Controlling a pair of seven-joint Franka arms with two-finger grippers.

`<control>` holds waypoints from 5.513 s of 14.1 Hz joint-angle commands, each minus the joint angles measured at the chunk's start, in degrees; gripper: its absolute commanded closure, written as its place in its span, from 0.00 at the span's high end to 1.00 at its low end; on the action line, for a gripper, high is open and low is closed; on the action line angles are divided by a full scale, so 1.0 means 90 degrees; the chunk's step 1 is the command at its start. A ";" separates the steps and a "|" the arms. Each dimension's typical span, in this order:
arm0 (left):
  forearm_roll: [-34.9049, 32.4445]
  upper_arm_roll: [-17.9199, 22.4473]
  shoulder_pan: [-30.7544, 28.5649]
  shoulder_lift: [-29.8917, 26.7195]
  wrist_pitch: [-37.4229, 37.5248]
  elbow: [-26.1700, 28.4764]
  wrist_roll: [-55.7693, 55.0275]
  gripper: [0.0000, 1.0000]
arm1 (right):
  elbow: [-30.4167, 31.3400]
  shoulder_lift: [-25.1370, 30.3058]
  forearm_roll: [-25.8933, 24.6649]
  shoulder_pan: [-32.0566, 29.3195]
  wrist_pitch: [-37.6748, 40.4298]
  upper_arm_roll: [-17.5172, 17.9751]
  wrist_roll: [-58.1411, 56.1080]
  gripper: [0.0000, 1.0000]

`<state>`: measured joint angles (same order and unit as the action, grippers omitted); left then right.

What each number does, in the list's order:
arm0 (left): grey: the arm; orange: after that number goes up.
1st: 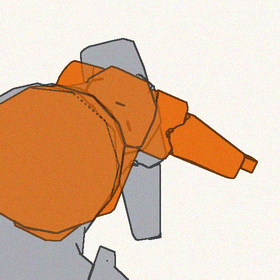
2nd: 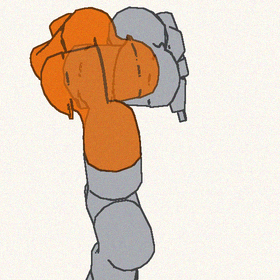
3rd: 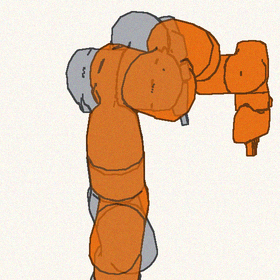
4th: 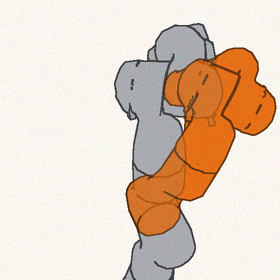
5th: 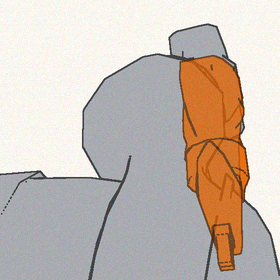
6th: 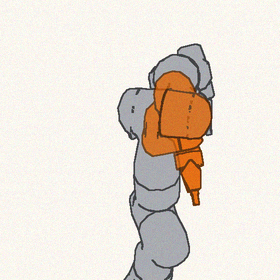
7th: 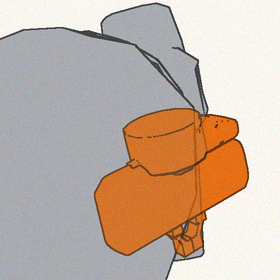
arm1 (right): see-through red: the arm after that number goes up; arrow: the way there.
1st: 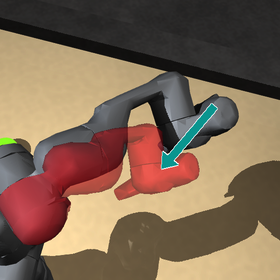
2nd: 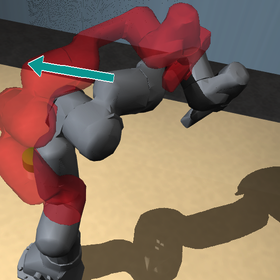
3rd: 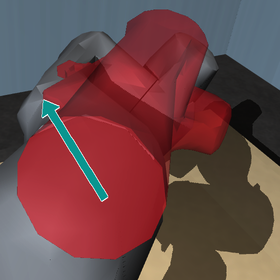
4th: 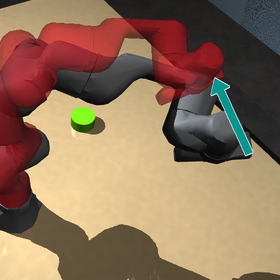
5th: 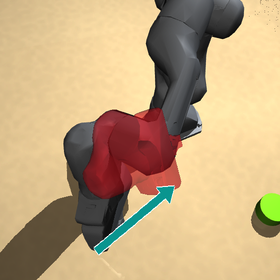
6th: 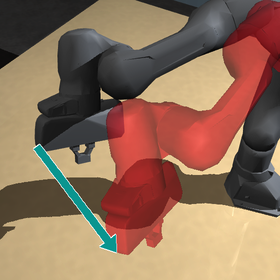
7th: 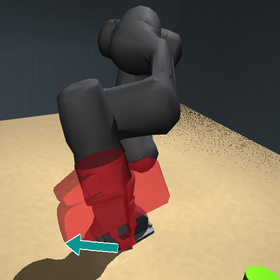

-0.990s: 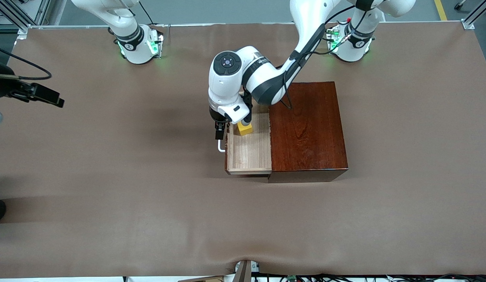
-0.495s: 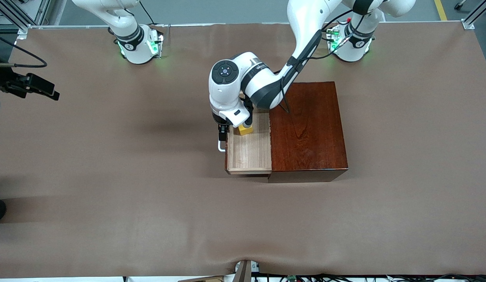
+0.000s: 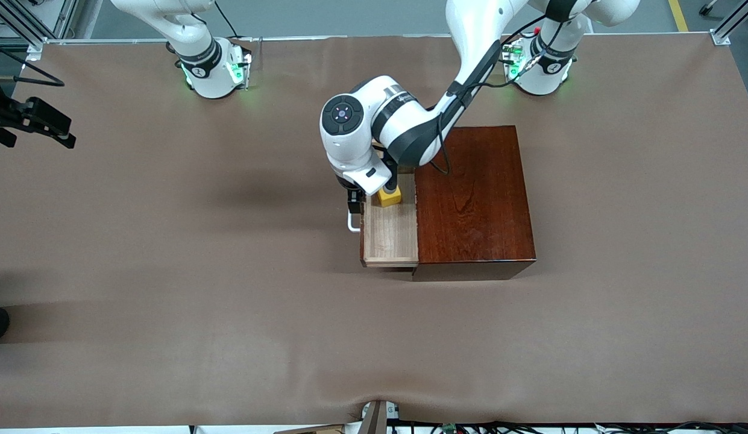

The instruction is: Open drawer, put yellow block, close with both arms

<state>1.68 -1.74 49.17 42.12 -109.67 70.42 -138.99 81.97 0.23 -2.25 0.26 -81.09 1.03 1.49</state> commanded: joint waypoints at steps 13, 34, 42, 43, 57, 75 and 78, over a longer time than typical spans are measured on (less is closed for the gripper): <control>-0.0509 0.0115 -0.0707 -0.0237 0.2253 0.0320 -0.0025 1.00 | -0.0065 0.0072 -0.0023 -0.0205 0.0269 -0.0007 -0.0693 1.00; -0.0577 -0.0061 -0.2082 -0.2149 0.2087 0.0368 0.3535 1.00 | -0.0065 0.0042 -0.0013 -0.0205 0.0299 -0.0066 -0.0663 1.00; -0.0402 -0.0100 -0.3908 -0.3799 0.2157 0.1842 0.5958 1.00 | -0.0065 0.0042 -0.0013 -0.0195 0.0309 -0.0066 -0.0663 1.00; -0.0295 -0.0100 -0.4181 -0.4033 0.2157 0.1979 0.6251 1.00 | -0.0065 0.0042 -0.0013 -0.0195 0.0309 -0.0066 -0.0663 1.00; -0.0108 -0.0041 -0.5600 -0.5071 0.2332 0.2479 1.2216 1.00 | -0.0075 0.0033 -0.0013 -0.0185 0.0348 -0.0046 -0.0663 1.00; -0.0304 -0.0627 -0.5756 -0.4621 0.3416 0.1375 1.5434 1.00 | -0.0075 0.0033 -0.0013 -0.0185 0.0348 -0.0056 -0.0663 1.00; -0.0304 -0.0423 -0.5397 -0.4680 0.3416 0.1307 1.5308 1.00 | -0.0075 0.0033 -0.0013 -0.0185 0.0348 -0.0056 -0.0663 1.00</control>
<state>-0.45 -6.34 -1.24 0.71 -79.96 83.12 -1.16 81.56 0.22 -2.25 -0.58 -78.48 -0.04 -3.85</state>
